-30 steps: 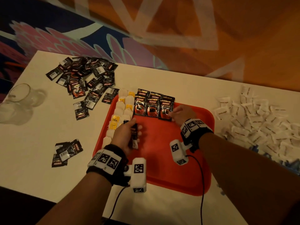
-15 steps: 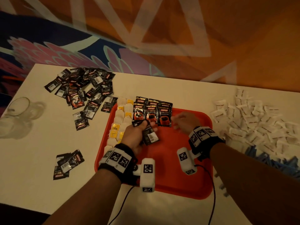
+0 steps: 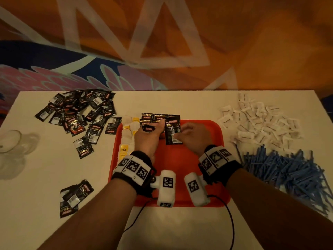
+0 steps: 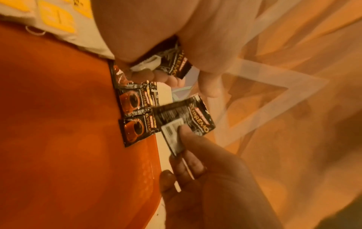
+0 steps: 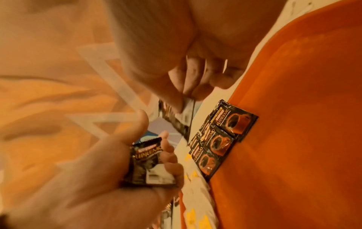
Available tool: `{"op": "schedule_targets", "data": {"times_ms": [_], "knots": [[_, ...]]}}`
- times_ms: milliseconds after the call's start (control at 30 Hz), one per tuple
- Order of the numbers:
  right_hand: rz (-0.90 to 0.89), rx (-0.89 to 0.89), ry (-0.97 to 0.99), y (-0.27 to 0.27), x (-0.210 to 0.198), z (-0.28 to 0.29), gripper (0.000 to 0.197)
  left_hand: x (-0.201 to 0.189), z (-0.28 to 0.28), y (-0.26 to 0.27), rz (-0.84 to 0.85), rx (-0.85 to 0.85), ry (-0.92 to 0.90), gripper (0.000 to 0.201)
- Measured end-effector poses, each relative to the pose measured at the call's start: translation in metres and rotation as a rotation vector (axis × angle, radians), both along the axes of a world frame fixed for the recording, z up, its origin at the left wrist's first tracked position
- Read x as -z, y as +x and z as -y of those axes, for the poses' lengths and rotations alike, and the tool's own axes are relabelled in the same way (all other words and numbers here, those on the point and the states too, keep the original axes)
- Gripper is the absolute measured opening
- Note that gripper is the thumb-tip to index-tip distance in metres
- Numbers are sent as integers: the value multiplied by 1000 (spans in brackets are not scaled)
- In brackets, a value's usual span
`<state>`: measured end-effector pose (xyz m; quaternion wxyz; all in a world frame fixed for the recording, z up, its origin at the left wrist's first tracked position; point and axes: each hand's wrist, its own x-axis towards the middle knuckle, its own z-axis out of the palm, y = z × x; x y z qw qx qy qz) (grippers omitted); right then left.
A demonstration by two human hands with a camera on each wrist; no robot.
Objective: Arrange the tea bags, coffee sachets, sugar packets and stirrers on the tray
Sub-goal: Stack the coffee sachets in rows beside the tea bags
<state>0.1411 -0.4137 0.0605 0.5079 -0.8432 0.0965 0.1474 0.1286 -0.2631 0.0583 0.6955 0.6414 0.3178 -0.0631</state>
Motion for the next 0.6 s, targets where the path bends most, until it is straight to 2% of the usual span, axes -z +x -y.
{"op": "schedule_targets", "data": {"times_ms": [100, 167, 233, 300, 333, 400, 467, 600], "knots": [[166, -3, -130, -9, -2, -15, 15, -4, -7, -7, 54, 97, 26, 27], [262, -80, -157, -16, -3, -27, 14, -5, -8, -10, 78, 161, -11, 24], [321, -186, -179, -22, -5, -37, 10, -2, -10, -10, 92, 149, -40, 30], [290, -205, -145, -26, -6, -40, 11, 0, -15, -10, 62, 95, -46, 39], [266, -176, -113, -27, -6, -40, 13, 2, -18, -9, 51, 75, -41, 36], [240, -70, -72, -27, -7, -37, 21, 5, -27, -9, 35, 71, -43, 15], [183, -31, -90, -24, -8, -35, 29, 5, -33, -9, 26, 90, -66, 9], [41, -157, -152, -14, -7, -40, 12, 1, -36, -11, 42, 86, -120, 13]]}}
